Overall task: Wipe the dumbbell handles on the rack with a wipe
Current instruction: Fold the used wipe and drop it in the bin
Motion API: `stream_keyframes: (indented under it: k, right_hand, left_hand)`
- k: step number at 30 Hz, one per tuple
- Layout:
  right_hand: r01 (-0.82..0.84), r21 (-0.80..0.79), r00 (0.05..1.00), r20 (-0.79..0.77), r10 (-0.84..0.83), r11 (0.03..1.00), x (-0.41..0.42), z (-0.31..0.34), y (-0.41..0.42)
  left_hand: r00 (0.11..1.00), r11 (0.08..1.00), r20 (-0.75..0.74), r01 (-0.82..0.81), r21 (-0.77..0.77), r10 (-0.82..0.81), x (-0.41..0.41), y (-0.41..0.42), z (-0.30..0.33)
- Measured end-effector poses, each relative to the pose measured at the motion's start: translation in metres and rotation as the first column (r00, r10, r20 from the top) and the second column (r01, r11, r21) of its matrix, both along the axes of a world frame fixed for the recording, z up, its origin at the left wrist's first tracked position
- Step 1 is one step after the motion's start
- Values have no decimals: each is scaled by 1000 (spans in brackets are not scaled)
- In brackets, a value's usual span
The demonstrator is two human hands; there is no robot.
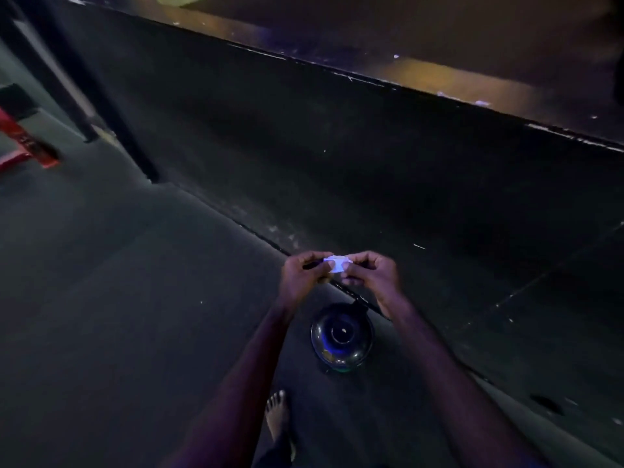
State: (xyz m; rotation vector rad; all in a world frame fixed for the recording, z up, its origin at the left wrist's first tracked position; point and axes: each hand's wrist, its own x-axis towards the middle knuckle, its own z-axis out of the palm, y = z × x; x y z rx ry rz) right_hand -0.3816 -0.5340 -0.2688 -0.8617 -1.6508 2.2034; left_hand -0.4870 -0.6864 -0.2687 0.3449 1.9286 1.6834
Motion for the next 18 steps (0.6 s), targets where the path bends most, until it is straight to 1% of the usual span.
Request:
stream_keyframes:
  k: [2,6,8,12,18]
  right_hand:
    - [56,-22,998,16,-55,998,-23,-5,-12]
    - [150,-5,987,56,-150,989,-54,-3,-27]
    - [187,0,980,65,-187,982,-65,-3,-29]
    - [217,22,972,91,-218,976,-78,-10,-30]
    - [257,17,961,99,-258,966,-89,-13,-30]
  left_hand:
    - [998,998,20,62,-15,-62,-31,-5,-3]
    - [982,986,82,169,-2,-168,-79,-6,-10]
    - [974,978,90,210,-6,-209,-96,-2,-12]
    - [958,963,101,271,3,-270,-113,2,-20]
    - [941,951,142,306,30,-307,-127,6,-28]
